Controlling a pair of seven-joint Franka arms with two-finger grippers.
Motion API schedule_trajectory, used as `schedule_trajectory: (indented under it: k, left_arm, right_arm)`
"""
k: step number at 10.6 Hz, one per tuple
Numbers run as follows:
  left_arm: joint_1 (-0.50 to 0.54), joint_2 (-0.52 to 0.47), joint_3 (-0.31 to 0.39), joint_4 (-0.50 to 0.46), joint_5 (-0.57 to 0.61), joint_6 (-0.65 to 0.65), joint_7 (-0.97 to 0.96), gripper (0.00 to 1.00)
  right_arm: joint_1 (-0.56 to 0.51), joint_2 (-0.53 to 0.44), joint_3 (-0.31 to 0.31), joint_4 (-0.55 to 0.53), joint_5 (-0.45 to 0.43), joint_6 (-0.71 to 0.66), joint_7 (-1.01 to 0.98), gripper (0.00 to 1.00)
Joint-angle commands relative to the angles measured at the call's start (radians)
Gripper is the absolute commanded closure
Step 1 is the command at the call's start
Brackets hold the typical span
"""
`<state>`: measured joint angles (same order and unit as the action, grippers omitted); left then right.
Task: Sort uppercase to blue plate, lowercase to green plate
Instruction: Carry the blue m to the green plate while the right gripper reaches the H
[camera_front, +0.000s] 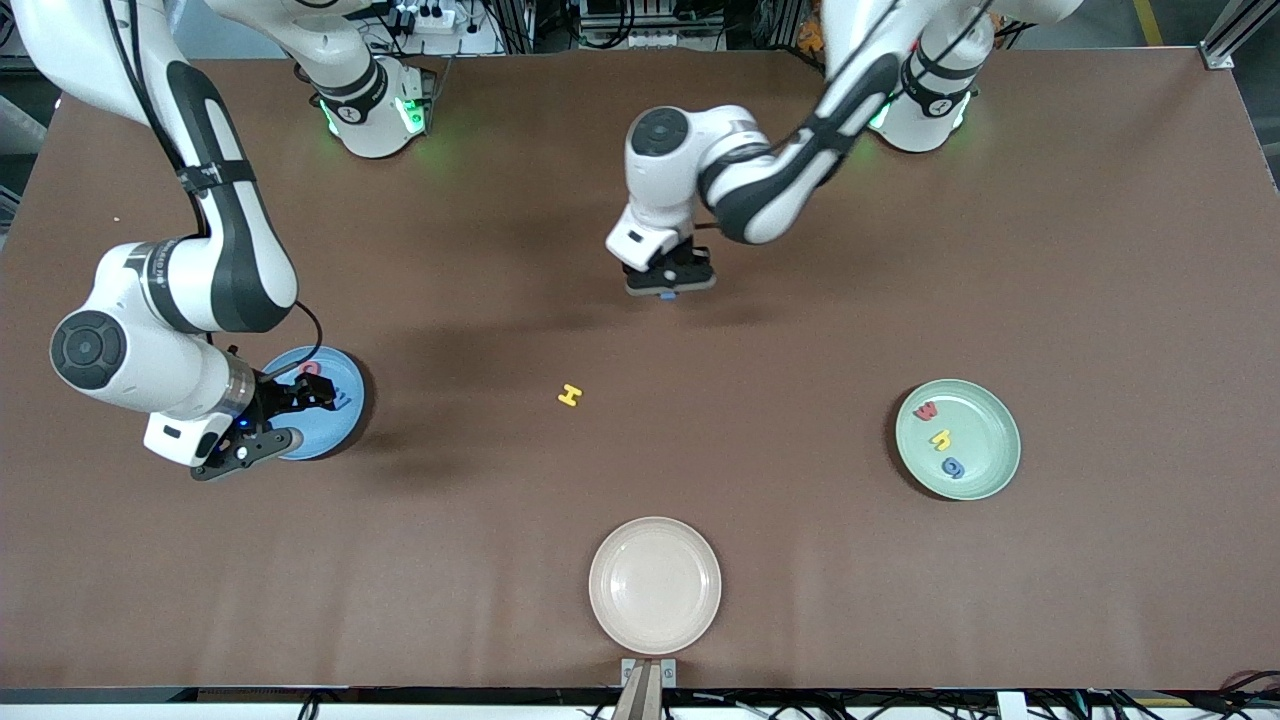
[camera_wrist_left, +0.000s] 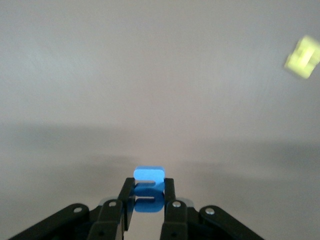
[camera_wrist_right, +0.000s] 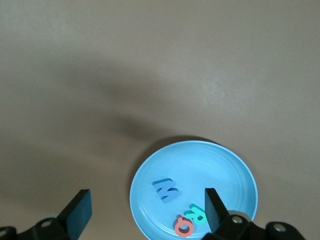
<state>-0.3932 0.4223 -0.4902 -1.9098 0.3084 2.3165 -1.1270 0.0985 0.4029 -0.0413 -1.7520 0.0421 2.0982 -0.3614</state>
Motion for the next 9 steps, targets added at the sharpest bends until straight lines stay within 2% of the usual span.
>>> schedule_trajectory:
  k: [1,3,6,9]
  left_arm:
    - [0.135,-0.106,0.018,0.047,-0.129,-0.135,0.305,1.00]
    - [0.259,-0.109,0.050,0.151,-0.185,-0.279,0.546,1.00]
    - [0.445,-0.108,0.114,0.153,-0.203,-0.344,0.934,1.00]
    - [0.456,-0.050,0.237,0.152,-0.189,-0.324,1.091,1.00]
  right_arm:
    - [0.045,-0.004,0.003,0.034,0.015,-0.014,0.056,0.00]
    - [0.110,0.028,0.003,0.058,0.015,-0.004,0.188,0.00]
    - [0.196,0.108,0.003,0.132,0.047,0.003,0.205,0.00]
    - [0.305,0.209,0.004,0.218,0.048,0.029,0.161,0.00]
